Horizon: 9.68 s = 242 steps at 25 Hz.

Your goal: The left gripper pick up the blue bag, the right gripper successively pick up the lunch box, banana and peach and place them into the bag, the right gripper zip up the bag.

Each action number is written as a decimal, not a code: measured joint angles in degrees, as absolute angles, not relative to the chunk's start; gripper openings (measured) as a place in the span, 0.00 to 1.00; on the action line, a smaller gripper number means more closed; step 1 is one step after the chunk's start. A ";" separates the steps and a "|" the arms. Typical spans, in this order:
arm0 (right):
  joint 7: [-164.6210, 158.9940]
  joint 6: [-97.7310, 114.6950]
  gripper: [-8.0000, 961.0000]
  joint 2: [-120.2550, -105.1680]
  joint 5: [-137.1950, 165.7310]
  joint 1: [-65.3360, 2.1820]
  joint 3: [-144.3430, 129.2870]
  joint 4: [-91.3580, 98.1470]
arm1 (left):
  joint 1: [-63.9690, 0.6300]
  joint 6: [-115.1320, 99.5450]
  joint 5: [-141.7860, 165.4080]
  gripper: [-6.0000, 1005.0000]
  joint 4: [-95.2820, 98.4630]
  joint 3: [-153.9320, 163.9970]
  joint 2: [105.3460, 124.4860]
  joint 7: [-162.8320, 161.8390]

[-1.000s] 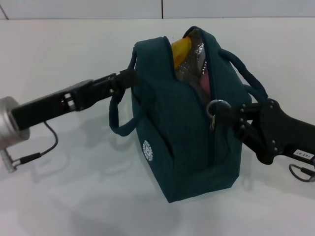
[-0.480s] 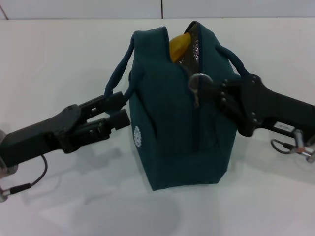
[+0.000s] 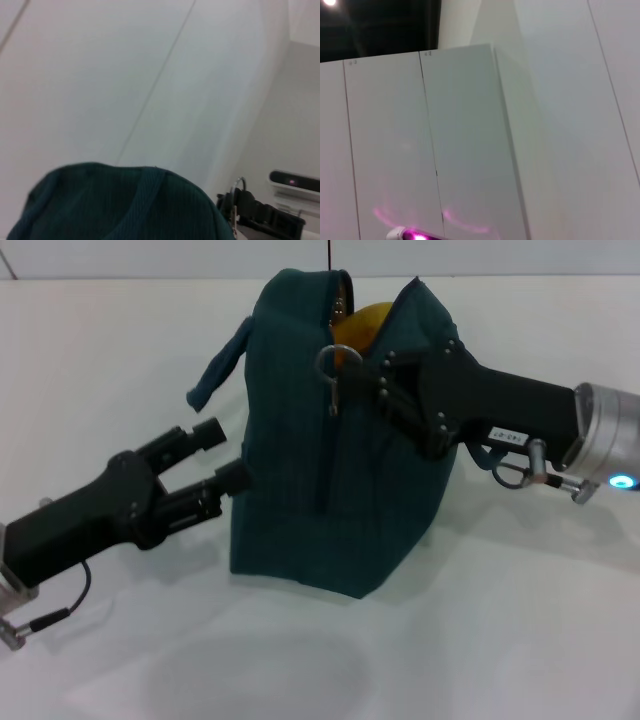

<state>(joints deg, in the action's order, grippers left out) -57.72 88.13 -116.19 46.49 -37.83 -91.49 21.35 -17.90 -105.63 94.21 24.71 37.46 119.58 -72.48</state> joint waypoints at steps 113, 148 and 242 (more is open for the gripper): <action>-66.94 80.03 0.05 -115.82 34.78 -30.54 -91.90 25.92 | -17.78 -100.09 98.17 0.33 19.93 24.34 119.24 -60.39; -67.02 76.14 0.06 -116.10 34.81 -32.69 -92.29 25.55 | -38.16 -94.21 131.16 0.59 91.68 72.26 119.53 -144.76; -63.84 93.31 0.86 -106.66 46.45 -26.11 -87.33 26.36 | -16.89 -97.24 93.51 0.67 75.02 57.04 118.62 -100.55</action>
